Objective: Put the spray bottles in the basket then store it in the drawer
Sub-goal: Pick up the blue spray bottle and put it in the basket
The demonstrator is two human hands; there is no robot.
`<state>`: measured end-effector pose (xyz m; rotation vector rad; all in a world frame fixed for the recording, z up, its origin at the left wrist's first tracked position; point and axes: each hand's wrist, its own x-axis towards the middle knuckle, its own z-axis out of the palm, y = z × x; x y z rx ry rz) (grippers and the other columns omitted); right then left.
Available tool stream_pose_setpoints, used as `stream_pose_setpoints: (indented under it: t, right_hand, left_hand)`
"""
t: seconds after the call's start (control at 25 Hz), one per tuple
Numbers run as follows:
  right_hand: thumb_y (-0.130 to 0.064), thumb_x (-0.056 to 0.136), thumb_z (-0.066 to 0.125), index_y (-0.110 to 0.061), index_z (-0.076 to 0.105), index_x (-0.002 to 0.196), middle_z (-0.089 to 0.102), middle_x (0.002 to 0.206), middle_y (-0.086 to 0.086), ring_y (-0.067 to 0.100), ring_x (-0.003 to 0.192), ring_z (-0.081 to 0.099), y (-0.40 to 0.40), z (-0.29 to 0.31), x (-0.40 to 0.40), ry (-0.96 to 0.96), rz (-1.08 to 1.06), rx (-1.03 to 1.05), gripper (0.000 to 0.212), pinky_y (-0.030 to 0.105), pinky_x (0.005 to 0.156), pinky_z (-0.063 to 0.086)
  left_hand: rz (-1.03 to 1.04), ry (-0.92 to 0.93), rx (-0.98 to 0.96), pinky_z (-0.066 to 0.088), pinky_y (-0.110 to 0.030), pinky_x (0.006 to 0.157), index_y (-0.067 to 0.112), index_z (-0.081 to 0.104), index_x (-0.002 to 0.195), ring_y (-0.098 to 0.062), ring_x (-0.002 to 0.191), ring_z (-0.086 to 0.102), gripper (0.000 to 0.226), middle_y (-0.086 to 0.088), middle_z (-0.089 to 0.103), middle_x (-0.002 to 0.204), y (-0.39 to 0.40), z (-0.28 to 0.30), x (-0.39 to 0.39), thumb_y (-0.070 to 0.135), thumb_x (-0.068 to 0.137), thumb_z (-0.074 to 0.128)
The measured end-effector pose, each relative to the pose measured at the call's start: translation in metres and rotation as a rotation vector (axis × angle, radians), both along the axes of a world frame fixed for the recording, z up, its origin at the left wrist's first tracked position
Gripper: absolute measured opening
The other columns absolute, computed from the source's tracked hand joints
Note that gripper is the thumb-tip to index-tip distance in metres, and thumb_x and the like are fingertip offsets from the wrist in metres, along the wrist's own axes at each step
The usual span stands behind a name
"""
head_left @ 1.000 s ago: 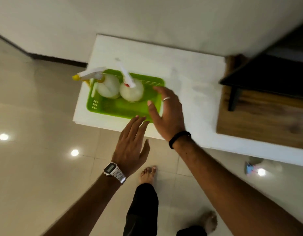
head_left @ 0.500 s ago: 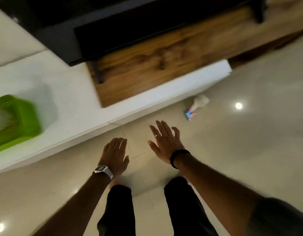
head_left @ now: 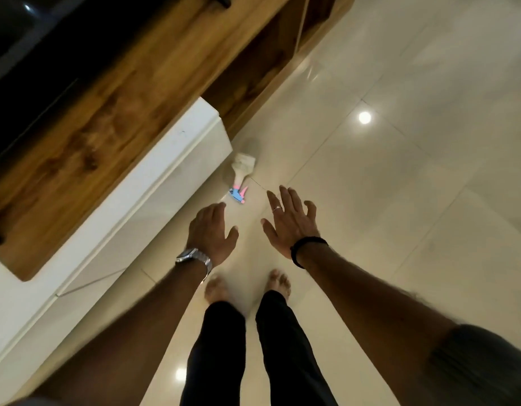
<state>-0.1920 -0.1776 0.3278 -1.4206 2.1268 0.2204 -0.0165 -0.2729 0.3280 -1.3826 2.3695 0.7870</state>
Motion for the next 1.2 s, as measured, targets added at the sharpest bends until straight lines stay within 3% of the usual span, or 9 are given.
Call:
stream_pose_setpoints:
  t: [0.32,0.48,0.64,0.76,0.84,0.92,1.04,1.2]
  right_hand:
    - [-0.037,0.100,0.039,-0.021,-0.002,0.159,-0.002,0.168,0.009,0.027,0.155,-0.001,-0.019,-0.094,-0.037,-0.095,-0.058,0.065,0.074,0.054,0.120,0.011]
    - [-0.033,0.099,0.047,-0.021,-0.005,0.159,-0.004,0.168,0.008,0.026,0.155,-0.002,-0.062,-0.181,-0.049,-0.151,-0.069,0.080,0.080,0.050,0.122,0.008]
    - [-0.037,0.097,0.051,-0.018,-0.003,0.159,0.000,0.168,0.011,0.027,0.154,0.006,-0.118,-0.276,-0.055,-0.230,-0.101,0.034,0.084,0.047,0.122,0.015]
    - [-0.032,0.101,0.044,-0.017,-0.006,0.159,-0.003,0.168,0.011,0.027,0.154,0.013,-0.159,-0.343,-0.055,-0.360,-0.235,0.041,0.078,0.042,0.119,0.024]
    - [-0.032,0.104,0.039,-0.020,-0.007,0.159,-0.005,0.168,0.008,0.029,0.149,0.027,-0.180,-0.372,-0.055,-0.520,-0.425,0.028,0.073,0.040,0.114,0.033]
    - [-0.032,0.106,0.037,-0.023,-0.009,0.159,0.003,0.168,0.009,0.034,0.139,0.044,-0.193,-0.387,-0.053,-0.683,-0.596,0.008,0.071,0.037,0.107,0.040]
    - [-0.030,0.106,0.038,-0.020,-0.009,0.159,0.028,0.159,0.017,0.035,0.132,0.050,-0.195,-0.377,-0.047,-0.747,-0.763,-0.007,0.072,0.030,0.102,0.040]
    - [-0.046,0.103,0.041,-0.025,0.000,0.160,0.043,0.150,0.016,0.031,0.131,0.051,-0.163,-0.309,-0.054,-0.640,-0.786,-0.013,0.074,0.033,0.104,0.039]
  left_hand:
    - [0.067,-0.087,0.117,0.043,-0.044,0.103,0.011,0.040,0.146,-0.034,0.132,0.050,0.065,-0.011,0.054,0.145,-0.041,-0.106,-0.071,0.042,0.092,0.060]
    - [0.152,-0.163,0.234,0.044,-0.043,0.101,0.013,0.038,0.147,-0.035,0.128,0.053,0.066,-0.011,0.054,0.143,-0.069,-0.198,-0.087,0.044,0.093,0.059]
    - [0.306,-0.043,0.316,0.052,-0.047,0.097,0.013,0.039,0.141,-0.038,0.120,0.059,0.057,-0.013,0.059,0.136,-0.108,-0.290,-0.102,0.049,0.098,0.050]
    - [0.464,0.045,0.369,0.041,-0.049,0.114,0.020,0.012,0.160,-0.036,0.143,0.044,0.074,-0.012,0.035,0.163,-0.142,-0.350,-0.118,0.056,0.101,0.037]
    - [0.573,0.049,0.402,0.034,-0.046,0.119,0.024,0.002,0.162,-0.035,0.149,0.036,0.075,-0.010,0.021,0.169,-0.165,-0.379,-0.126,0.057,0.102,0.034]
    - [0.657,0.098,0.513,0.031,-0.045,0.122,0.022,0.011,0.161,-0.033,0.149,0.035,0.068,-0.010,0.024,0.168,-0.182,-0.398,-0.127,0.052,0.104,0.033]
    - [0.686,0.209,0.613,0.035,-0.048,0.121,0.019,0.034,0.155,-0.031,0.143,0.046,0.053,-0.009,0.042,0.159,-0.183,-0.395,-0.124,0.037,0.106,0.040]
    - [0.642,0.177,0.557,0.046,-0.044,0.112,0.028,0.042,0.151,-0.029,0.123,0.064,0.066,-0.005,0.059,0.145,-0.147,-0.328,-0.115,0.061,0.094,0.049]
